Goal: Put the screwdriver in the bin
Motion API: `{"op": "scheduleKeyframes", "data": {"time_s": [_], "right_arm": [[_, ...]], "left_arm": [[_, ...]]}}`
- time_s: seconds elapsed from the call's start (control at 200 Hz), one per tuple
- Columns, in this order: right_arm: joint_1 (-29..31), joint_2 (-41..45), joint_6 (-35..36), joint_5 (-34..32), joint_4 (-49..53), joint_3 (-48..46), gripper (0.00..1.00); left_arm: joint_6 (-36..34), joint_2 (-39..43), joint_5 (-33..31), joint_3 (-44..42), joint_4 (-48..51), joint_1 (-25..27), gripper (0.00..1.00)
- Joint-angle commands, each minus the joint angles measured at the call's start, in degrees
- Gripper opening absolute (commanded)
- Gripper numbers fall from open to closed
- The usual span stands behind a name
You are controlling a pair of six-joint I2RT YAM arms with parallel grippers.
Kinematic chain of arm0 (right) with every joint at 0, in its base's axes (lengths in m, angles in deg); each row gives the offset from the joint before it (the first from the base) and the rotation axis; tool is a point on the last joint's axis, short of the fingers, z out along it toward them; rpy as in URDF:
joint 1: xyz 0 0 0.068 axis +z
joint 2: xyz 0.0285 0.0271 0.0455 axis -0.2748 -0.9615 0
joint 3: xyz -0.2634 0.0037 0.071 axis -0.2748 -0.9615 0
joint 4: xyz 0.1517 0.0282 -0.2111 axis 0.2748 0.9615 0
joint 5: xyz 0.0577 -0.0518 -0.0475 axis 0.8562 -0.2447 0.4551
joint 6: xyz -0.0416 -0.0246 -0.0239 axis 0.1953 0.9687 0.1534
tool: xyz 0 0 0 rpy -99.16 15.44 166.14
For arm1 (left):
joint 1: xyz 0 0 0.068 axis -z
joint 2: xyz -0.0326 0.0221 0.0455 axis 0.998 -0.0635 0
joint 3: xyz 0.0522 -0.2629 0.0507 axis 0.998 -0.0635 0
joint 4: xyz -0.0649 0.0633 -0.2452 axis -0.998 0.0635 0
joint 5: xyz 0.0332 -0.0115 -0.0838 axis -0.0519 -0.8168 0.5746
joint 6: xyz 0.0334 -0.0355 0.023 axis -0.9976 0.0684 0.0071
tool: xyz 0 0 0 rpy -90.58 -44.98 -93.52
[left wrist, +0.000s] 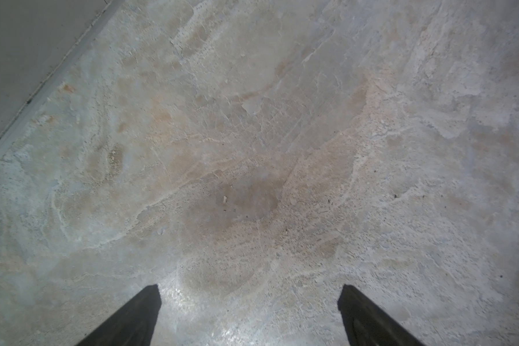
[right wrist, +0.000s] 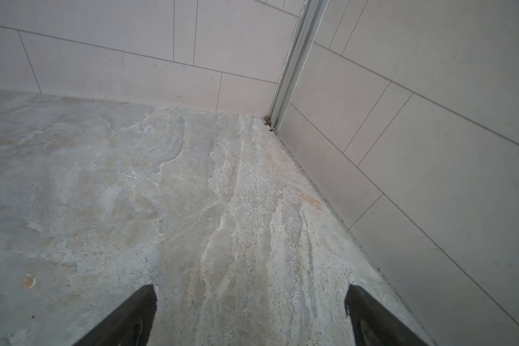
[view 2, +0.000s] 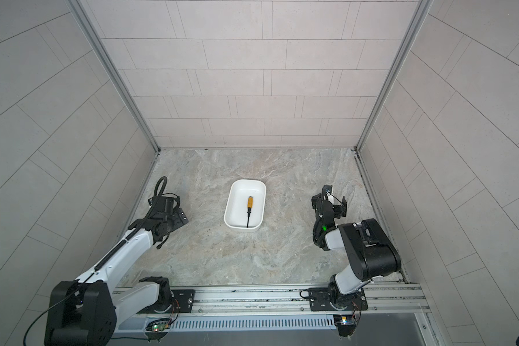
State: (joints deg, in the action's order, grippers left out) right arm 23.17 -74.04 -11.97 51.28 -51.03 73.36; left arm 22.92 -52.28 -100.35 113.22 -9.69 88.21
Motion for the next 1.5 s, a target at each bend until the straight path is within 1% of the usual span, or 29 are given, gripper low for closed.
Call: {"op": "scheduleKeyframes", "data": {"time_s": [0.0, 0.06, 0.1, 0.13, 0.225, 0.29, 0.42, 0.5, 0.56, 0.605, 0.645, 0.695, 0.73, 0.866, 0.941, 0.986, 1.051, 1.076, 1.171, 1.201, 1.236, 1.251, 1.276, 1.326, 1.351, 1.391, 1.456, 1.471, 1.496], "right_arm": [[-0.5, 0.6, -2.7, 2.9, 3.5, 1.5, 0.99], [-0.4, -0.6, -1.4, 3.3, 2.9, 2.2, 0.99], [-0.4, -1.6, -0.3, 4.4, -2.1, 0.5, 0.99], [0.5, -2.1, 0.8, 3.8, -4.7, -0.3, 0.99], [1.2, -2.2, 1.3, 3.3, -5.0, -0.4, 0.99], [1.1, -2.1, 1.2, 3.2, -4.8, -0.3, 0.99], [1.0, -2.1, 1.3, 3.2, -4.8, -0.3, 0.99], [1.1, -2.1, 1.3, 3.3, -4.8, -0.3, 0.99], [1.1, -2.1, 1.3, 3.2, -4.8, -0.4, 0.99], [1.0, -2.1, 1.3, 3.2, -4.8, -0.4, 0.99], [1.1, -2.1, 1.3, 3.3, -4.8, -0.3, 0.99], [1.1, -2.1, 1.3, 3.2, -4.8, -0.4, 0.99], [1.1, -2.1, 1.3, 3.2, -4.8, -0.4, 0.99], [1.1, -2.1, 1.3, 3.2, -4.8, -0.3, 0.99], [1.1, -2.1, 1.3, 3.2, -4.8, -0.4, 0.99], [1.1, -2.1, 1.3, 3.2, -4.8, -0.3, 0.99], [1.1, -2.1, 1.2, 3.3, -4.8, -0.3, 0.99], [1.0, -2.1, 1.2, 3.3, -4.8, -0.3, 0.99], [1.0, -2.1, 1.1, 3.4, -4.5, -0.2, 0.99], [1.0, -2.1, 1.1, 3.4, -4.5, -0.2, 0.99], [1.1, -2.1, 1.0, 3.4, -4.4, -0.1, 0.99], [1.1, -2.0, 1.1, 3.4, -4.4, -0.1, 0.99], [1.1, -2.1, 1.1, 3.4, -4.4, -0.2, 0.99], [1.0, -2.0, 1.0, 3.5, -4.4, -0.1, 0.99], [1.0, -2.0, 1.0, 3.5, -4.3, -0.1, 0.99], [1.0, -2.0, 0.9, 3.6, -4.3, -0.1, 0.99], [1.0, -2.1, 0.9, 3.6, -4.1, -0.1, 0.99], [1.0, -2.1, 0.9, 3.6, -4.1, -0.1, 0.99], [1.0, -2.0, 0.9, 3.6, -4.1, -0.1, 0.99]], "left_arm": [[-0.9, 0.3, 1.1, 2.2, 1.3, -0.7, 1.00], [-0.7, 0.4, 1.0, 1.0, -0.8, -0.7, 1.00], [-0.8, 0.5, 1.3, 0.2, -2.5, -0.8, 1.00], [-0.8, 0.4, 1.4, 0.3, -2.5, -0.8, 1.00], [-1.8, 1.0, 2.3, 2.9, 1.7, -0.8, 1.00], [-1.8, 2.0, 2.3, 2.9, 0.5, -0.8, 1.00], [4.8, 3.4, 0.3, 1.6, -6.0, -0.8, 1.00], [5.5, 3.1, -1.0, 2.9, -9.2, -0.8, 1.00], [3.4, 2.8, -3.9, 3.9, -11.5, -0.9, 1.00], [0.5, 2.5, -5.2, 3.5, -15.3, -0.8, 1.00], [-4.5, 2.1, -4.4, 2.2, -19.8, -0.8, 1.00], [-14.2, 1.6, -2.3, -0.4, -27.1, -0.8, 1.00], [-18.4, 1.2, -1.5, -2.5, -32.0, -0.7, 1.00], [-21.7, -2.2, -5.9, -12.2, -55.4, -0.7, 1.00], [-25.1, -6.1, -5.4, -16.4, -67.5, -0.8, 1.00], [-27.5, -9.2, -4.1, -17.0, -71.8, -0.8, 1.00], [-27.8, -14.4, -4.8, -17.0, -76.0, -0.9, 1.00], [-28.2, -15.7, -4.4, -16.5, -76.1, -0.9, 1.00], [-30.3, -21.2, 1.2, -15.3, -78.8, -0.8, 1.00], [-30.1, -23.8, 1.0, -15.1, -79.5, -0.8, 1.00], [-30.0, -27.6, -1.5, -14.4, -84.9, -0.9, 1.00], [-30.0, -28.8, -2.1, -14.1, -85.8, -0.9, 1.00], [-29.6, -28.1, -2.0, -13.5, -83.1, -0.8, 1.00], [-28.3, -24.6, -3.0, -11.1, -72.2, -0.9, 1.00], [-28.3, -23.9, -3.5, -10.2, -69.5, -0.8, 1.00], [-28.6, -24.8, -3.3, -11.3, -73.0, -0.6, 1.00], [-29.5, -28.0, -3.5, -13.6, -83.1, -0.7, 1.00], [-29.5, -28.1, -3.4, -13.7, -83.3, -0.7, 1.00], [-29.3, -27.3, -2.9, -13.1, -80.5, -0.7, 1.00]]}}
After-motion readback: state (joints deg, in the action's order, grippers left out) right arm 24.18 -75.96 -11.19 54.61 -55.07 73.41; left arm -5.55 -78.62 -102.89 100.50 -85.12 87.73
